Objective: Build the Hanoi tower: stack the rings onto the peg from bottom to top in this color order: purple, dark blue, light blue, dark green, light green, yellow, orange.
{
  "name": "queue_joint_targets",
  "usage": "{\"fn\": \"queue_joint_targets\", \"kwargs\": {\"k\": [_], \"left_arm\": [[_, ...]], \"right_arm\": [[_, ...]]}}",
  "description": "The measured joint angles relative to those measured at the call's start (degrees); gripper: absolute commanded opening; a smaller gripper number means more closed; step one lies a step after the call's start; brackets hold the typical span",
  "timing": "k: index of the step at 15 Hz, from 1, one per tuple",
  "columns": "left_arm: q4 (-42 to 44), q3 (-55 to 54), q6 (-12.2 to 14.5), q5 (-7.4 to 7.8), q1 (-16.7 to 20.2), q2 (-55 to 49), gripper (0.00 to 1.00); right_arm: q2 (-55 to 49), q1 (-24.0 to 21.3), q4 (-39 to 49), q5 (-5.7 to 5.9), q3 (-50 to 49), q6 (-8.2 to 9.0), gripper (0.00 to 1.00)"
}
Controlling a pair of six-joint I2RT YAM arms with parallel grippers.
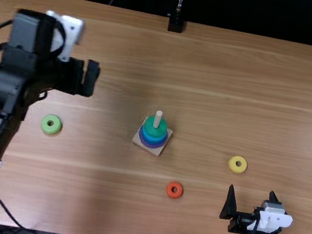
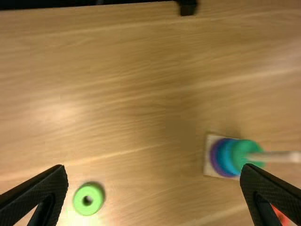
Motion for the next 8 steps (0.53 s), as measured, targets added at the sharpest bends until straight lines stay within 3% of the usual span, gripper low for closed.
{"fn": "queue_joint_targets", "kwargs": {"k": [1,3,8], "left_arm": [[3.98,-5.55,0.0,0.42,2.67,-2.82,1.0],[9.29,-14.16,0.02,0.11,4.66,-7.21,1.0],[9.22,-27.36,0.0,-4.94,5.25,-5.86,1.0]], "right_arm": [[0.0,-0.02,0.0,-0.02,0.0,0.0,1.0],[0.0,0.0,0.0,-0.02,0.0,0.02,1.0],[0.0,0.0,0.0,0.0,0.0,0.02,1.0]]}}
